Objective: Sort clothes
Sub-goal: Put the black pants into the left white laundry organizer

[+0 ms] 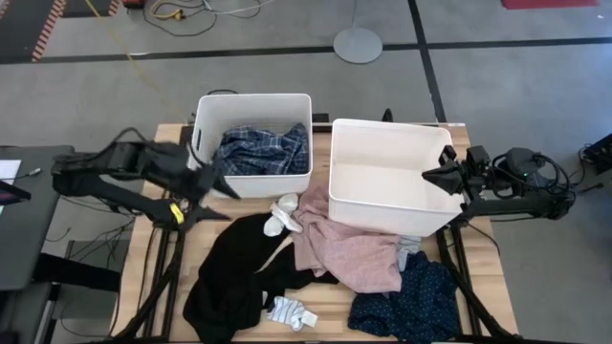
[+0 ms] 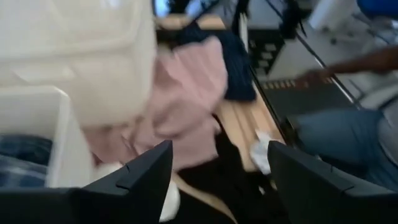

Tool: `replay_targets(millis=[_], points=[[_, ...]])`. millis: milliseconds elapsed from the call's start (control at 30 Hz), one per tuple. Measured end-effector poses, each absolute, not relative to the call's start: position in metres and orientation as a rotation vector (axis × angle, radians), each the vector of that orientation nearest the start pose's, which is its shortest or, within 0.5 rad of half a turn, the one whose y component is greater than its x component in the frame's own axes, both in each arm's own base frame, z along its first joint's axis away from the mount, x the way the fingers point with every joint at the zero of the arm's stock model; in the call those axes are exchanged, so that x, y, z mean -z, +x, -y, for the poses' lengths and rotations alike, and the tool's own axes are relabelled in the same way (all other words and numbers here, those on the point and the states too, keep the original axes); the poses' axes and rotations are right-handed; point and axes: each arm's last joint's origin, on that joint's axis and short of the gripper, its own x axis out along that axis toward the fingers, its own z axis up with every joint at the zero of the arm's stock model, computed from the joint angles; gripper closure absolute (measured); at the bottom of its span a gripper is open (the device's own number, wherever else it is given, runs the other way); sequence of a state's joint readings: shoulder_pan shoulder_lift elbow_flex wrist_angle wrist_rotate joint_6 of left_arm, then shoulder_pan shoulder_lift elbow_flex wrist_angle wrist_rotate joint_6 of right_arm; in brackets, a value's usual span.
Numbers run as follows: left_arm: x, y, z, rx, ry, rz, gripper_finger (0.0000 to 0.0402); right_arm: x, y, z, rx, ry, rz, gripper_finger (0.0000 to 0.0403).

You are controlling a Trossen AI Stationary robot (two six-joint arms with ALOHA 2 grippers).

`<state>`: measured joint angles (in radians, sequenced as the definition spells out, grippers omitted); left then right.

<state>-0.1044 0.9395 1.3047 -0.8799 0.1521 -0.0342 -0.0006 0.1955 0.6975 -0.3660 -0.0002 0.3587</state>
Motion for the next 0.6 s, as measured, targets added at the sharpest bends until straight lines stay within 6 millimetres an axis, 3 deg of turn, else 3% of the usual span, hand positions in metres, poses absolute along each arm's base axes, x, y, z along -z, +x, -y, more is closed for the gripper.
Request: replay_targets(millis=[300, 600], points=[[-0.365, 0.168, 0.059, 0.407, -0.159, -0.781, 0.0145, -0.338, 0.043, 0.0, -0.024, 0.358, 0.135, 0.0358], [-0.312, 0.175, 0.091, 0.397, -0.201, -1.027, 0.0145, -0.338, 0.043, 0.0, -0.024, 0.358, 0.135, 0.0358]])
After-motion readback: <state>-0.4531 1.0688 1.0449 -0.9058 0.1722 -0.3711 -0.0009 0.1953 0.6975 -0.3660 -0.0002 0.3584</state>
